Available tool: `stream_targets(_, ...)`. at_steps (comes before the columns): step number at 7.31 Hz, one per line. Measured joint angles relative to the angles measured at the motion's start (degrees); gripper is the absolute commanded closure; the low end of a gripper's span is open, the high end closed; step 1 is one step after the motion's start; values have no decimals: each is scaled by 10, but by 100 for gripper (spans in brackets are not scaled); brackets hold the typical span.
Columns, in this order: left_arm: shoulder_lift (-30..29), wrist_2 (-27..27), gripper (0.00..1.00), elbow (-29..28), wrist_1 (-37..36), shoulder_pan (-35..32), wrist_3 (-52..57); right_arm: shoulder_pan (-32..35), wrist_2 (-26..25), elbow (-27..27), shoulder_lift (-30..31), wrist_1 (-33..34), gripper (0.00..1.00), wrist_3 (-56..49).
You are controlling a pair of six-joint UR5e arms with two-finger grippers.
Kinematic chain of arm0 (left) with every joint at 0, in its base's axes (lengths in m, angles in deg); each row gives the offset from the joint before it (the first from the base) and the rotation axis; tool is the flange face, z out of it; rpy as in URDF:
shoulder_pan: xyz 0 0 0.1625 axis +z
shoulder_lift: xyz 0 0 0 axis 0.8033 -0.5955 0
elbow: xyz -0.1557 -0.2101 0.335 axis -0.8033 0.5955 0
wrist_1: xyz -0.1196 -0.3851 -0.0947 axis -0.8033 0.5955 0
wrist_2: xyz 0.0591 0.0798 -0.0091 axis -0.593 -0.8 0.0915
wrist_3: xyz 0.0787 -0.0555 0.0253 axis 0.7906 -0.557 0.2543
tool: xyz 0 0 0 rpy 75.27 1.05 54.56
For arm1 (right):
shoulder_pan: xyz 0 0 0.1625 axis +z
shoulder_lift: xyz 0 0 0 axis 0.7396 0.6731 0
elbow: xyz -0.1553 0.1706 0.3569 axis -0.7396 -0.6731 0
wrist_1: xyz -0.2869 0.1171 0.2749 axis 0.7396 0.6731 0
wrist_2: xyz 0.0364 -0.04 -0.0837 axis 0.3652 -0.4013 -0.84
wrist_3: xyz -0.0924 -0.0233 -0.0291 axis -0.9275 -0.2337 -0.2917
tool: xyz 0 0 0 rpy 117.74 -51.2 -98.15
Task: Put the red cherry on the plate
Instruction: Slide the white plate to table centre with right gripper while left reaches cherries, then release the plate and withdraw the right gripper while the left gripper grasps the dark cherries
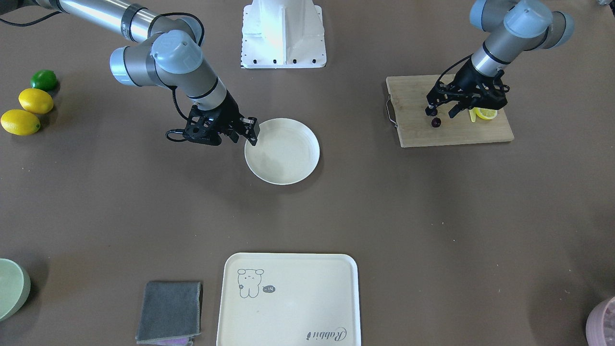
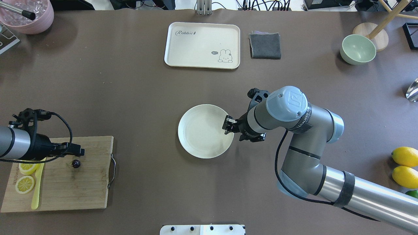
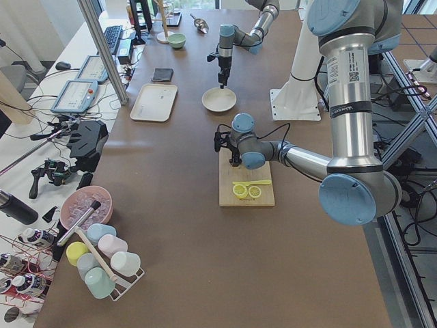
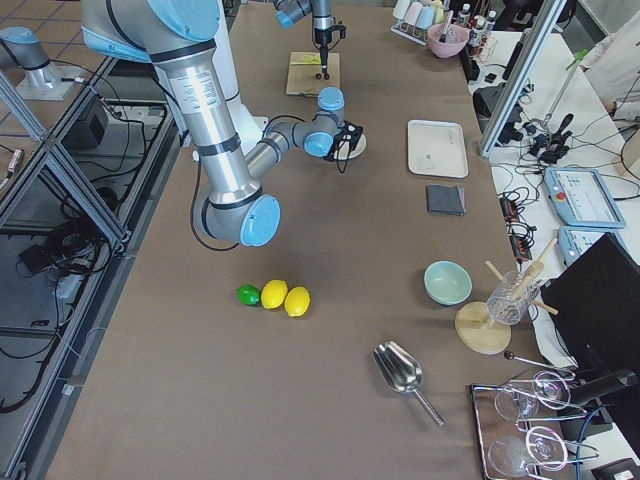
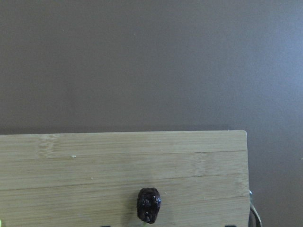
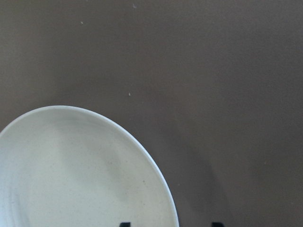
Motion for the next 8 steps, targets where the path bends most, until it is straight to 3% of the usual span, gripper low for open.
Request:
stream_targets(4, -13, -17, 62, -22, 0, 8, 3, 5, -1, 3, 2, -1, 0, 0)
stream_targets(6, -13, -17, 70, -22, 0, 9, 3, 15, 4, 18, 13, 0, 0, -3)
stream_targets(8, -13, -18, 75, -23, 0, 9, 3, 69, 43, 46, 51, 7, 0, -73)
